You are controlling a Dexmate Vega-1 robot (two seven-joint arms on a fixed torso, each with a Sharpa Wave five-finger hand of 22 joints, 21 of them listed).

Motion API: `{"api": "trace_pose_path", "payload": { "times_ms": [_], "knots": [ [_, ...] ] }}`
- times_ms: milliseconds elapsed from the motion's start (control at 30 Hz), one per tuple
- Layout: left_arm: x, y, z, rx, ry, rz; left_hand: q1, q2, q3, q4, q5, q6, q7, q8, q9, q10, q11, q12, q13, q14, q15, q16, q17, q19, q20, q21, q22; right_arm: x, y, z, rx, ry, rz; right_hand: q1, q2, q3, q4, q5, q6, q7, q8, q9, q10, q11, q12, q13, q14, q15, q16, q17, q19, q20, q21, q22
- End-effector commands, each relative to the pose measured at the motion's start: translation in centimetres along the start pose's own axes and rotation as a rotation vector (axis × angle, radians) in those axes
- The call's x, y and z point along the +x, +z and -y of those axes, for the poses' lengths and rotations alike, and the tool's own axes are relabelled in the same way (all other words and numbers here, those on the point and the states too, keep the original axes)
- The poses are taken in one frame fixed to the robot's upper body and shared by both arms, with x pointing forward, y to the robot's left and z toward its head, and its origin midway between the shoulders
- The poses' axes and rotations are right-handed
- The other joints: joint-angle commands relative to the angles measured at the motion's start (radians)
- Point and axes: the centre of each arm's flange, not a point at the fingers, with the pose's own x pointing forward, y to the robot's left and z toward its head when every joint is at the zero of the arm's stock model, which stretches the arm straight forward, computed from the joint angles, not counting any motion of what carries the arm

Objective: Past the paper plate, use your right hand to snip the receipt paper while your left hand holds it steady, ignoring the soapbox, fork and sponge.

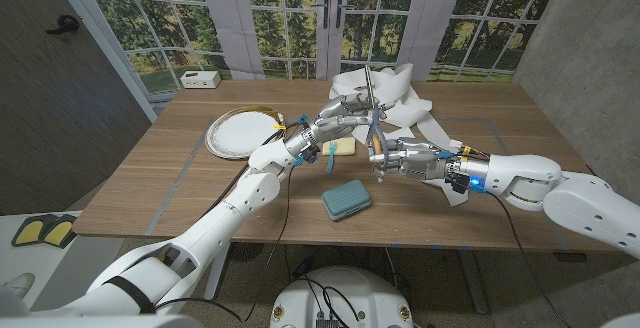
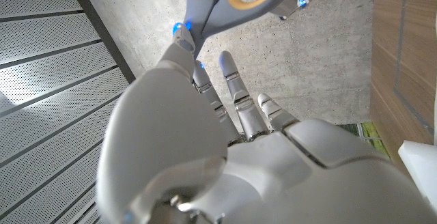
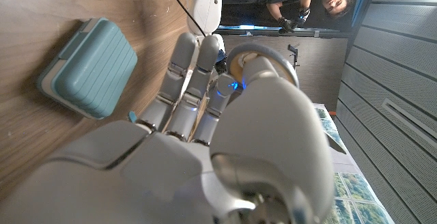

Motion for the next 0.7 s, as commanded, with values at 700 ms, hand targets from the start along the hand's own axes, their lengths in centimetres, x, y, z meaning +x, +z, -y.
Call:
{"api": "trace_pose_path", "payload": {
  "times_ms": [700],
  "knots": [
    [-0.34,-0.45,-0.44,-0.047,0.028,0.026,-0.412,-0.092,-0.084,0.095,0.0,-0.536,-0.07,-0.205,-0.015,-0.4,0.03,-0.283,-0.16,-0.452,-0.062,-0.135,-0.289,-0.021,0.144,0.002,0.007,-0.27,0.01,0.8,-0.009,-0.026,0.018,-0.014,-0.009,0.016,-0.005,0.0,0.014,0.001,0.003,-0.001,0.017,-0.003,-0.084,0.006,0.034,-0.122,-0.036,0.017,0.0,-0.066,0.013,-0.001]
  ]
}}
